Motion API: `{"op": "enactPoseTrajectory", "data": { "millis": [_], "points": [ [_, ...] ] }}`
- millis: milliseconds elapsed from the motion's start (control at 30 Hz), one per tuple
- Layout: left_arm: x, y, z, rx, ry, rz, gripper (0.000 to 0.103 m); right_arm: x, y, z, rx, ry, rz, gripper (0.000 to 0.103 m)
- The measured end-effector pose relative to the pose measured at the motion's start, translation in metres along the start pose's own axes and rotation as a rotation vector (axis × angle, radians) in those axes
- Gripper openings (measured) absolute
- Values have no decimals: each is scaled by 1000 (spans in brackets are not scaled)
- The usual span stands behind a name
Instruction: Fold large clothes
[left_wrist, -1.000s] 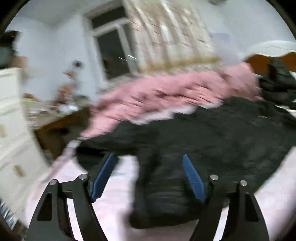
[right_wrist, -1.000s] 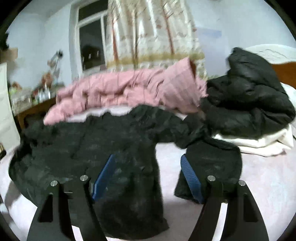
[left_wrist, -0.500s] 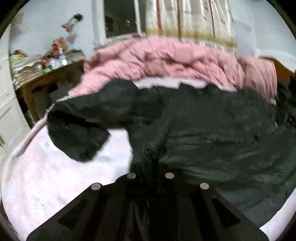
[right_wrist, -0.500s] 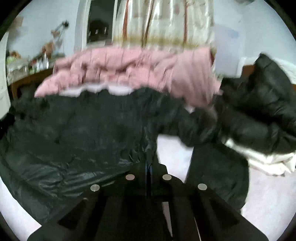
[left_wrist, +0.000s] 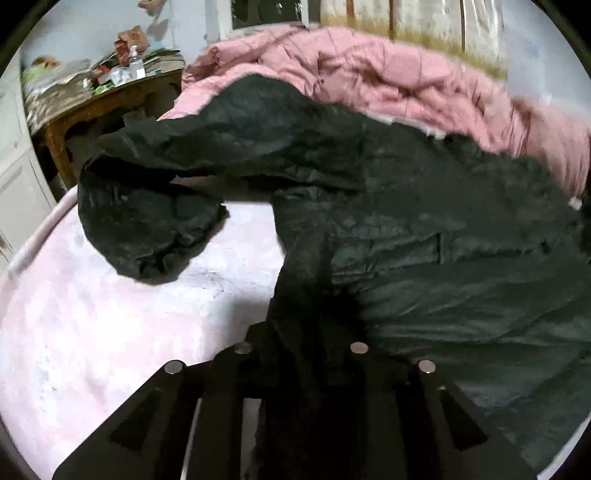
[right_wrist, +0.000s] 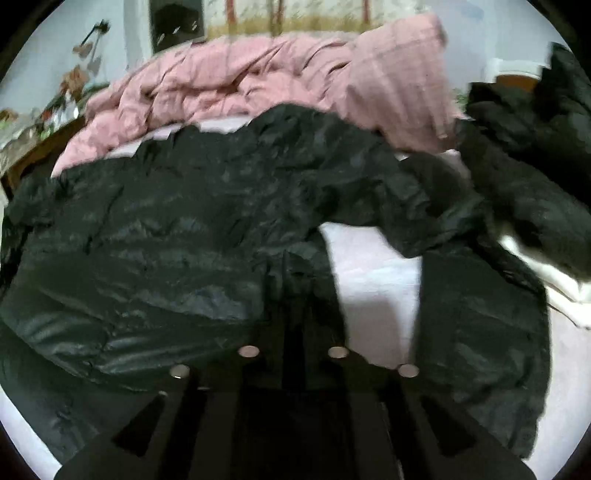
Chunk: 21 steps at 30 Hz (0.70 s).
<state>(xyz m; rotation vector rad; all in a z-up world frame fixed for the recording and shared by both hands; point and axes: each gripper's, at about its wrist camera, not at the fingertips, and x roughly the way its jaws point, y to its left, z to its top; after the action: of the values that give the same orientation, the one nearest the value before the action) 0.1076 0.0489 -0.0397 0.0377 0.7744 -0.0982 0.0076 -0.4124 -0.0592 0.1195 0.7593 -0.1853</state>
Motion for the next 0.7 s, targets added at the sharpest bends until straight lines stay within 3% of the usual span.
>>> {"op": "enactPoseTrajectory", "data": {
  "millis": [33, 67, 100, 133, 167, 333, 467, 500, 533, 567, 600, 700],
  "points": [
    [-7, 4, -1, -12, -26, -5, 22, -9, -4, -3, 11, -29, -19, 32],
    [-19, 5, -4, -19, -62, 3, 39, -18, -7, -3, 20, -54, -27, 47],
    [-36, 5, -9, -19, -119, 22, 51, -29, -10, -5, 31, -88, -22, 54],
    [-49, 5, -13, -16, -170, 33, 71, -44, -14, -8, 40, -135, -6, 57],
    [-64, 4, -19, -9, -221, 42, 75, -56, -16, -13, 44, -166, 1, 57],
    [-123, -18, -53, 40, -359, 29, 75, -108, -19, -45, 84, -270, 37, 61],
    [-140, -47, -52, 87, -372, -40, 75, -129, -1, -59, 88, -328, 111, 61],
    [-138, -59, -49, 108, -347, -49, 72, -128, 12, -57, 61, -319, 105, 56],
    [-133, -71, -46, 127, -318, -47, 56, -127, 27, -56, 19, -302, 96, 27],
    [-128, -83, -45, 146, -291, -55, 39, -121, 44, -51, -26, -270, 68, 12],
    [-123, -96, -44, 161, -261, -86, 34, -114, 61, -46, -57, -221, 25, 12],
    [-108, -126, -51, 175, -204, -156, 28, -106, 85, -46, -52, -201, 196, 6]
  ]
}}
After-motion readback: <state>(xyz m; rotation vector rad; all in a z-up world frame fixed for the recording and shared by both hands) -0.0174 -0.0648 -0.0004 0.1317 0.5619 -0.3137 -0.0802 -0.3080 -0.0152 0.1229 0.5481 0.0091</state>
